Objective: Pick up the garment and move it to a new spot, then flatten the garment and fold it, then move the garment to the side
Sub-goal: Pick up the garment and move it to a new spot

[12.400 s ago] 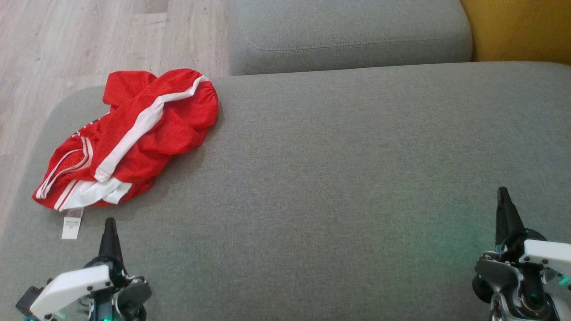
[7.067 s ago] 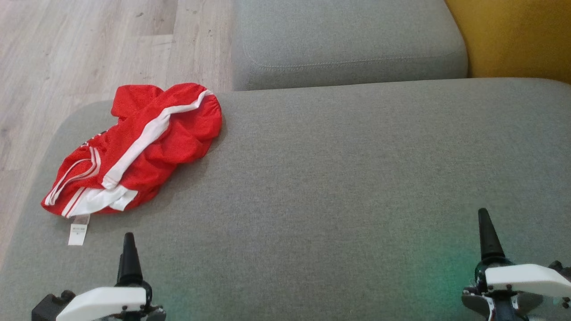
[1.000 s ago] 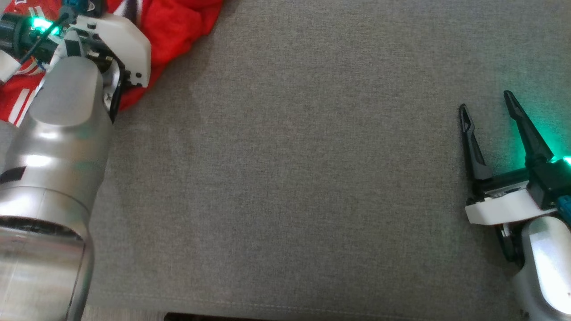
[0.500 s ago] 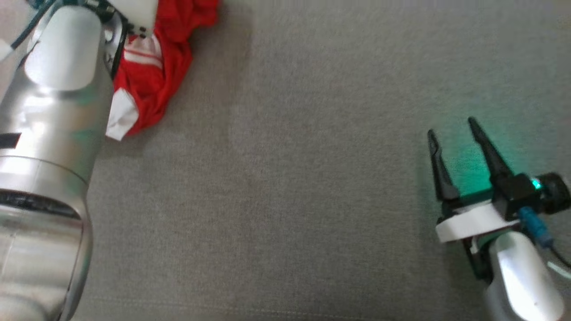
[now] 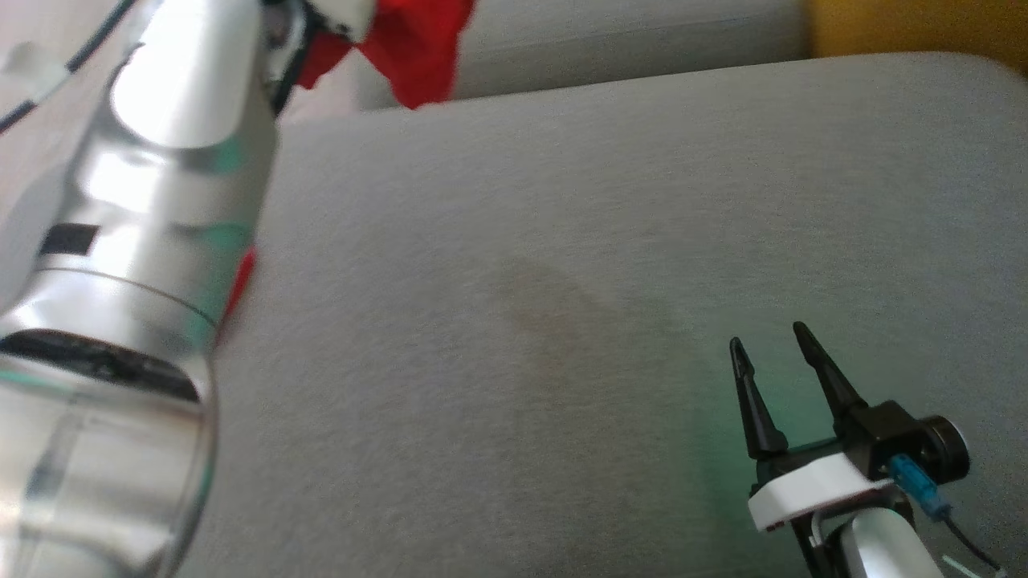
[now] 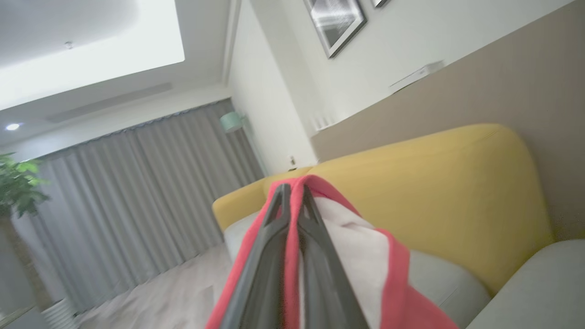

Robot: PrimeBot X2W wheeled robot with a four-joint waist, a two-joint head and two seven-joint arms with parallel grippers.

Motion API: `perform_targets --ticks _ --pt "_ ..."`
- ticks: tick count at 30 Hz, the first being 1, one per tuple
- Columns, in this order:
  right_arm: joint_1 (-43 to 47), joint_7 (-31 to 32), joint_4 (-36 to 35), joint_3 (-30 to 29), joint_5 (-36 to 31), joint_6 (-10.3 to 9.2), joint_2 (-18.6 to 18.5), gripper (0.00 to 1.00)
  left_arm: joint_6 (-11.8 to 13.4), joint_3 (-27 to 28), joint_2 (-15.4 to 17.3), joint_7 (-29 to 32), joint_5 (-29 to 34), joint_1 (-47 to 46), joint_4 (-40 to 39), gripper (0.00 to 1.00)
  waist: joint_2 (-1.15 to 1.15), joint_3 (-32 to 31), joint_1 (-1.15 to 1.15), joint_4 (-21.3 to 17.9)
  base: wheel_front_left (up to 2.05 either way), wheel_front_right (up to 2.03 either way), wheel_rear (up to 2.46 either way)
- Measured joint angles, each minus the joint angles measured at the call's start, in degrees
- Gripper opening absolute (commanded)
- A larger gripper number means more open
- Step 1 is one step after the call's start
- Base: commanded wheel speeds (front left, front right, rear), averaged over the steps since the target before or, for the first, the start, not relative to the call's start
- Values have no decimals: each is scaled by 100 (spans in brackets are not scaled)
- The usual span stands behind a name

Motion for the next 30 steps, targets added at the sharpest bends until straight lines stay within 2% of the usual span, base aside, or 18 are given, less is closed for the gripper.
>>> perform_targets --ticks 4,9,13,17,18,19,20,23,27,30 --pt "21 0 -19 75 73 0 30 100 -79 -79 -243 -1 -204 4 -200 0 0 -247 0 -594 0 0 0" --pt "73 0 -110 274 311 0 37 100 -98 -432 -343 -5 -382 292 -274 0 0 -410 0 -1264 0 0 0" --pt "70 0 -222 378 387 0 40 100 -101 -778 -358 -5 -578 1168 -276 0 0 -392 0 -1653 0 0 0" --pt "52 0 -286 425 426 0 40 100 -93 -1131 -344 -1 -846 2404 -511 0 0 -133 2 -1794 0 0 0" --pt "52 0 -286 425 426 0 40 100 -93 -1131 -344 -1 -846 2404 -511 45 0 -133 2 -1794 0 0 0" --pt "36 0 -286 445 426 0 40 100 -91 -1191 -344 0 -903 2731 -530 100 0 -47 2 -1795 0 0 0" --pt "16 0 -285 460 426 0 41 100 -34 -1218 -344 0 -943 3039 -528 100 0 39 2 -1780 0 0 0" --pt "-66 0 -265 422 425 0 46 100 437 -1174 -297 2 -836 3788 -626 100 0 226 4 -1660 0 0 0" --pt "-17 0 -234 190 460 0 64 100 909 -579 -244 1 -850 4642 -1546 100 0 266 3 -1360 0 0 0" --pt "199 0 -171 3 423 0 69 100 1146 -178 -244 1 -728 5373 -2413 100 0 154 3 -1066 0 0 0"
